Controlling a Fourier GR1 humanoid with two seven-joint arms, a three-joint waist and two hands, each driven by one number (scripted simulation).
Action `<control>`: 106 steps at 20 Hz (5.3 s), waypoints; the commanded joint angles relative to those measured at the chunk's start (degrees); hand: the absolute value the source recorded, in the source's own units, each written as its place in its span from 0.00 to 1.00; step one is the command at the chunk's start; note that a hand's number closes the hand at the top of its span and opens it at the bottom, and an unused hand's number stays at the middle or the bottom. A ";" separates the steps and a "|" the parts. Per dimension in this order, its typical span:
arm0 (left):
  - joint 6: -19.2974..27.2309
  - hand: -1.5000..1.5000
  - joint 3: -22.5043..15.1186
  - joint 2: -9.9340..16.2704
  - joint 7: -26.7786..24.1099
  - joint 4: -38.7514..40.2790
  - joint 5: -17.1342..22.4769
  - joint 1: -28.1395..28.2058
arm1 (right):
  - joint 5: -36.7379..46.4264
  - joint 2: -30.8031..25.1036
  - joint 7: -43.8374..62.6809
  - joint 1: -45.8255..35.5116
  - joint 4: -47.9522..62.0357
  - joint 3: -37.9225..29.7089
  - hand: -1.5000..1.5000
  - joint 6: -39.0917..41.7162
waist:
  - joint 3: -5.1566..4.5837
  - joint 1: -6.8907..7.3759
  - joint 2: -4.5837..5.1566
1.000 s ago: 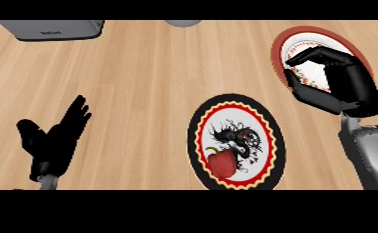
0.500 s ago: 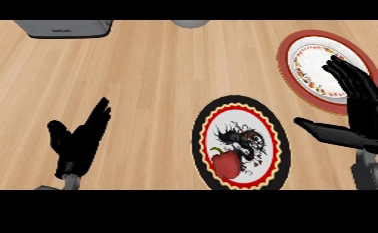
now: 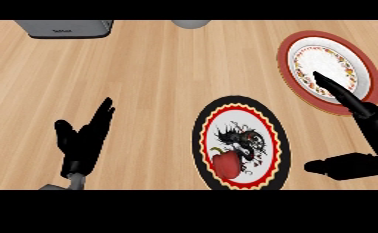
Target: Pick the bell pepper from the plate and place it in the plate
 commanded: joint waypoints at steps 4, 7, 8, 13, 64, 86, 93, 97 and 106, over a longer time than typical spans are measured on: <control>-1.30 0.50 0.59 -1.24 2.13 3.65 -0.01 -1.68 | 7.72 -2.22 17.39 -1.70 -9.43 5.88 0.00 1.75 | -0.30 0.54 0.47; -0.59 0.50 -0.30 -1.39 2.50 -0.01 -1.27 0.58 | 12.71 1.21 25.28 1.27 -17.62 12.47 0.00 0.67 | -0.28 0.51 0.32; -2.56 0.50 1.73 -1.12 0.73 4.26 -0.75 -1.33 | 14.39 2.45 26.45 -0.35 -17.17 13.85 0.00 0.89 | -0.28 0.50 0.44; -2.91 0.50 1.74 -4.52 -1.92 8.38 -2.49 -1.48 | 22.92 6.55 27.11 0.77 -14.79 17.15 0.00 -0.74 | -0.25 0.36 0.50; -6.92 0.50 8.12 -10.01 4.32 1.89 -10.72 1.27 | 59.21 28.40 34.87 -3.59 8.35 26.44 1.00 -4.46 | -0.24 0.41 0.43; -9.63 0.50 10.12 -8.55 5.15 -1.41 -9.80 3.29 | 62.80 30.93 51.83 -9.78 -3.15 11.92 1.00 -36.05 | -0.16 0.77 0.52; -10.06 0.50 9.68 -9.69 3.82 1.05 -10.75 2.62 | 47.58 22.17 37.45 -13.03 8.36 -1.16 1.00 -45.44 | -0.11 1.11 0.84; -10.21 0.50 10.32 -10.37 4.20 2.35 -10.46 0.84 | 44.95 18.58 33.43 -15.42 13.93 -7.52 1.00 -47.73 | -0.15 0.89 0.77; -11.02 0.50 10.38 -10.43 3.01 2.57 -11.16 2.23 | 25.82 11.23 9.35 -26.00 41.69 -18.94 1.00 -49.29 | -0.09 1.89 0.98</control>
